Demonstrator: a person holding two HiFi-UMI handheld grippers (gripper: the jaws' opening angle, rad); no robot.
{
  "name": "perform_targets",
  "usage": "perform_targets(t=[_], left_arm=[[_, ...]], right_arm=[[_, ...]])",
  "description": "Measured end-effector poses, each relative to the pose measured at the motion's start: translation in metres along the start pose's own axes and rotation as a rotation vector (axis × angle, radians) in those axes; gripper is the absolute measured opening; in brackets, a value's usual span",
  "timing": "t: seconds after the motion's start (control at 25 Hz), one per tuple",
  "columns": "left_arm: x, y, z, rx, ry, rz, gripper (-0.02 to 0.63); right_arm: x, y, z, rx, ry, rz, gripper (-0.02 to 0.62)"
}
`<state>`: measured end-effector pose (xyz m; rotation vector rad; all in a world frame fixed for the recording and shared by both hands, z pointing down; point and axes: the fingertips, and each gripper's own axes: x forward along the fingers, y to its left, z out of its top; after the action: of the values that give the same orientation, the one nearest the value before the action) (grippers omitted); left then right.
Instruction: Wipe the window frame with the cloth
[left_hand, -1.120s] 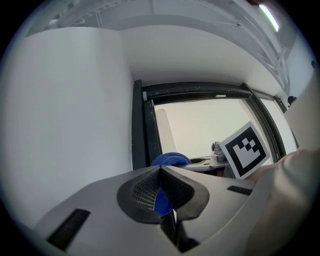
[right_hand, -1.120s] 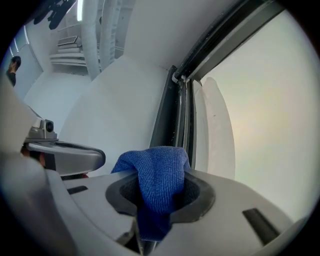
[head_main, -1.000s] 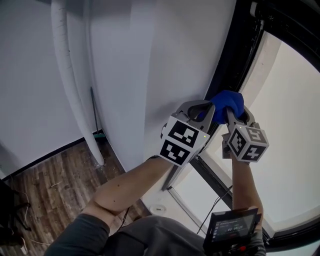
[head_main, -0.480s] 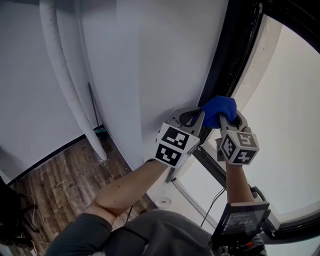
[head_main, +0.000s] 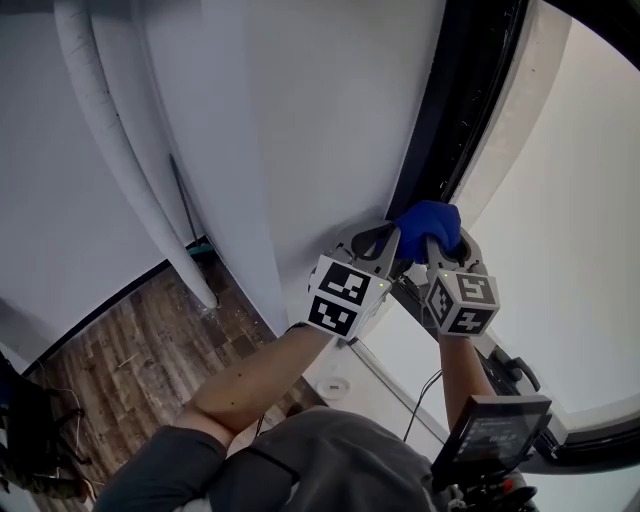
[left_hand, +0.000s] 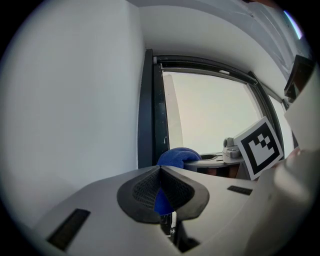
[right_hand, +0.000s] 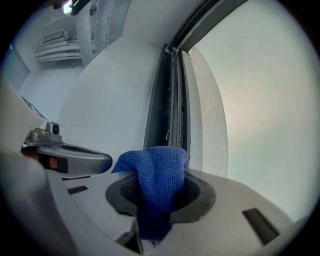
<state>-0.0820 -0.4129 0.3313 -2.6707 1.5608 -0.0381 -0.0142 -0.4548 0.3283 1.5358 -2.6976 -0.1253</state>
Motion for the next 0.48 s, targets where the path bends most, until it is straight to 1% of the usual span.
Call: perform_targets(t=[0.12,0.24,0.48], left_arm=[[0.002,0.004,-0.022,-0.022,0.022,0.018,0.009],[0.005,0.008,-0.039,-0.026,0.042,0.025,0.009],[0.003,0.005,-0.083,-0.031,0.101,0.011,0.009]], right_arm=[[0.001,0.003,-0.017,-0.004,0.018,-0.004,0.121],[0.004,0.005,-0.034,0.008,0.039,-0.01,0.121],[0.007,0.011,-0.074,0.019,0.078,-0.036,0.121]])
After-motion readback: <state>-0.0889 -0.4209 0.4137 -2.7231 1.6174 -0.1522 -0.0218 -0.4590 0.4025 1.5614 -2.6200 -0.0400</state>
